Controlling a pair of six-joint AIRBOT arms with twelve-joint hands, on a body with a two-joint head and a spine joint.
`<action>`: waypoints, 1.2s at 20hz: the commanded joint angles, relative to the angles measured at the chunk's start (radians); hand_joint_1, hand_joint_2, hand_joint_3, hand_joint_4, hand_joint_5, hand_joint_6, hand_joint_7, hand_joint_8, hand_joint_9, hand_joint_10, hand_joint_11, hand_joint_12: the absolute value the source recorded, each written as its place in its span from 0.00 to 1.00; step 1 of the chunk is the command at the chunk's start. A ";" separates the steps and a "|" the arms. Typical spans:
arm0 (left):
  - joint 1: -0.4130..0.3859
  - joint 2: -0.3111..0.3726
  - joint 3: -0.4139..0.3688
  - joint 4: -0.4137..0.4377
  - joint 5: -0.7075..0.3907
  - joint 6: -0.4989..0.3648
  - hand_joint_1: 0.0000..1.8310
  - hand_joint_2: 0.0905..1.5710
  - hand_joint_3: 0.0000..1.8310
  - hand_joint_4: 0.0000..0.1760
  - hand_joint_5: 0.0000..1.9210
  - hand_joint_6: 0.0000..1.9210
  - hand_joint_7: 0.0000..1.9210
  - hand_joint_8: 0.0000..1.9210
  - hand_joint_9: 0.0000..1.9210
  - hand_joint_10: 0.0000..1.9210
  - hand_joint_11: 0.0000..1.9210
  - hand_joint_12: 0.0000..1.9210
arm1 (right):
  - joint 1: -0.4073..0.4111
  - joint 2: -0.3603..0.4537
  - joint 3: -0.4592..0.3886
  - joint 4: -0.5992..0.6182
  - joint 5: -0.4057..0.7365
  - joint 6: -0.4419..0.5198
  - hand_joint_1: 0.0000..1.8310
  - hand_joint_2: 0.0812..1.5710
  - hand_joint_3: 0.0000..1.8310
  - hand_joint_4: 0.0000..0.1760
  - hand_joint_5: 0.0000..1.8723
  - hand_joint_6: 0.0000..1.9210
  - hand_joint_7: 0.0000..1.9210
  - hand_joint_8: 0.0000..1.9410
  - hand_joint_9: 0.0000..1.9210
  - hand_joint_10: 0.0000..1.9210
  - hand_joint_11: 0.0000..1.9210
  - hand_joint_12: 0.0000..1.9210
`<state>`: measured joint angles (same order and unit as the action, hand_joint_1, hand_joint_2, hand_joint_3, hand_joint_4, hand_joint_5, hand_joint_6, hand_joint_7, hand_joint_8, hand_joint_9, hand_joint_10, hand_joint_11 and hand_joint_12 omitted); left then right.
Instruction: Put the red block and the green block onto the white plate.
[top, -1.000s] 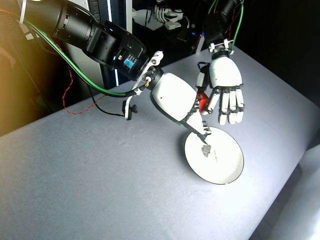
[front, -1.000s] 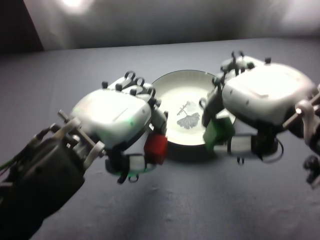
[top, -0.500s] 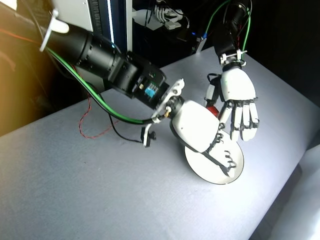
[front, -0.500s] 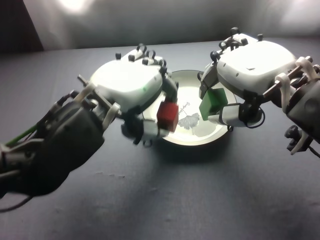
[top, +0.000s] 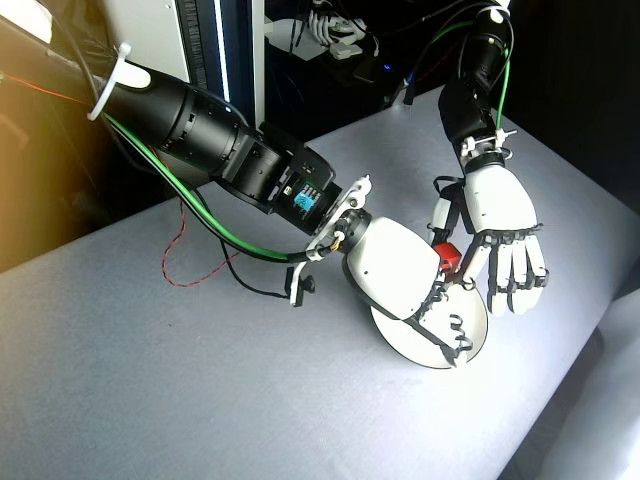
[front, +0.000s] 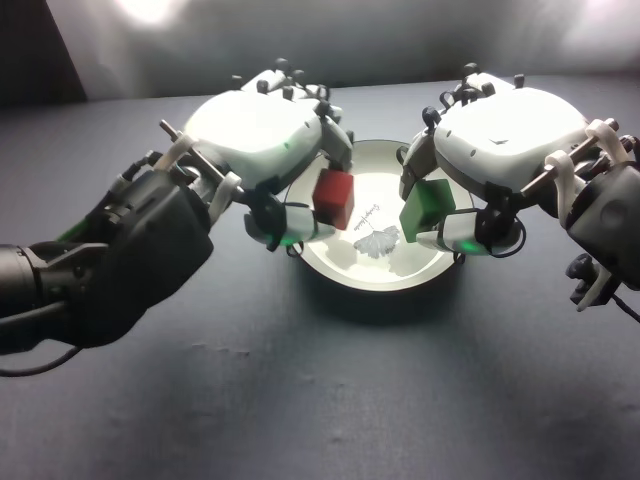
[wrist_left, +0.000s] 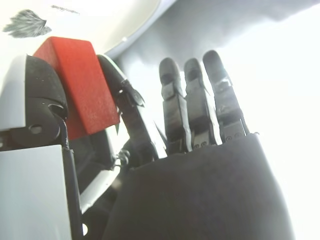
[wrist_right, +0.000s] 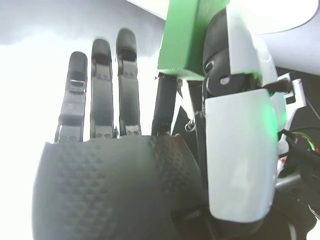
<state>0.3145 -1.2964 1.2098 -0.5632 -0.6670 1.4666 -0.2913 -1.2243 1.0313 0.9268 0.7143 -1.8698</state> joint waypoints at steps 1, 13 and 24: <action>-0.007 0.006 0.001 0.035 -0.102 -0.006 0.56 0.68 0.00 1.00 0.53 0.47 0.23 0.00 0.13 0.00 0.00 0.40 | 0.002 0.009 0.004 -0.051 0.090 0.005 0.57 0.67 0.00 1.00 0.56 0.44 0.32 0.00 0.23 0.01 0.00 0.39; 0.009 0.006 -0.001 0.037 -0.120 -0.017 0.24 0.71 0.00 0.08 0.24 0.00 0.18 0.00 0.12 0.00 0.00 0.29 | -0.016 0.009 0.003 -0.051 0.090 0.006 0.36 0.67 0.00 0.44 0.28 0.00 0.22 0.00 0.12 0.00 0.00 0.13; 0.067 0.144 -0.166 0.156 -0.062 -0.088 0.00 0.71 0.00 0.00 0.01 0.00 0.00 0.00 0.00 0.00 0.00 0.00 | 0.038 0.087 -0.025 -0.122 0.053 0.105 0.01 0.71 0.01 0.00 0.00 0.00 0.00 0.00 0.00 0.00 0.00 0.00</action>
<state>0.3859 -1.1587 1.0409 -0.4347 -0.6437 1.3838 -0.2634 -1.1465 1.0080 0.8566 0.6830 -1.7752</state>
